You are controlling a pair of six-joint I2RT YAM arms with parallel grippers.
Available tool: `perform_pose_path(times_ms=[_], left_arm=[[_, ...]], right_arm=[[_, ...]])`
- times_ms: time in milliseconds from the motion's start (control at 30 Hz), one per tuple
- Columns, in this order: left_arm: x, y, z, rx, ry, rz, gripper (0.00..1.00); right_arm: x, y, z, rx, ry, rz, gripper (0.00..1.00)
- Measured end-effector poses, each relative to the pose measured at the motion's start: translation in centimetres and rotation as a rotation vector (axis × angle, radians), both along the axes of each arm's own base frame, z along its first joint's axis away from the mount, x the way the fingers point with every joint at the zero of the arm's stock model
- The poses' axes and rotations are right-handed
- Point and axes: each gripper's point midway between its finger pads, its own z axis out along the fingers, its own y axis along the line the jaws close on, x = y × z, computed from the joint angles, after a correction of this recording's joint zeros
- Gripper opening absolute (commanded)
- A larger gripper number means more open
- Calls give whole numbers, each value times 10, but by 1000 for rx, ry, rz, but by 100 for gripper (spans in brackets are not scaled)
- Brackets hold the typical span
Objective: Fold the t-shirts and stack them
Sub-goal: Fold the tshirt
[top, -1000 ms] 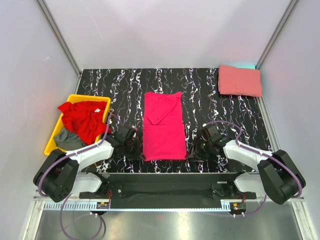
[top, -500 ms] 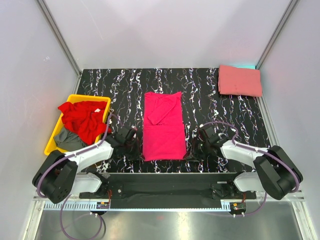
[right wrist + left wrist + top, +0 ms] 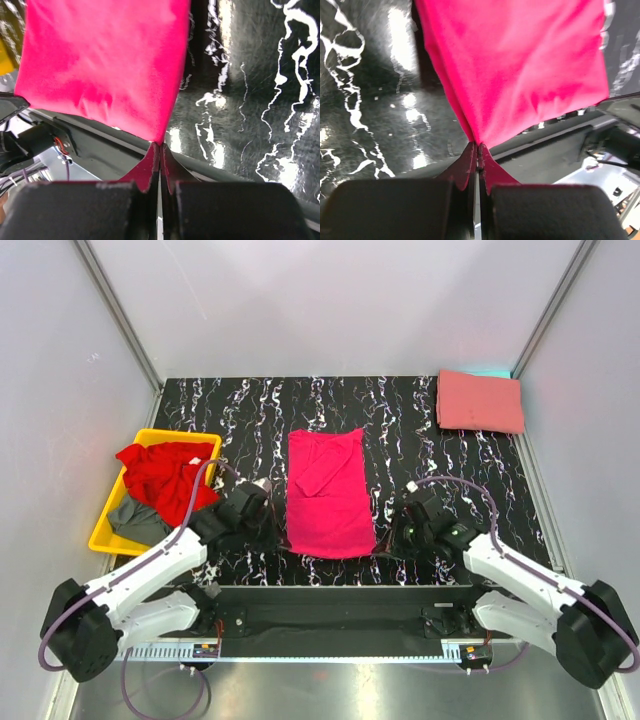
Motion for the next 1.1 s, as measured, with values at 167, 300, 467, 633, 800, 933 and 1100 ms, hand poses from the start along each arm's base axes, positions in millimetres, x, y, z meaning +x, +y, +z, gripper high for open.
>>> perform_pose_path(times_ms=[167,300,467,633,800,933,1100], left_arm=[[-3,1,9,8,-2,16,0],[-7,9,9,45,14,41,0],[14,9,44,72,-41,69,0],[67,10,81,80,-133,129,0],[119,17,93,107,-159,172,0],[159,16,97,116,-168,177,0],[217,9,111,118,-220,183,0]], right_arm=[[-2,-2,14,5,-28,-2,0],[-4,-5,22,-11,-37,-8,0],[20,-3,66,-25,-142,-39,0],[67,9,105,-94,-265,-45,0],[124,16,108,-177,-301,-48,0],[166,12,107,-219,-315,-66,0],[215,1,112,-233,-336,-95,0]])
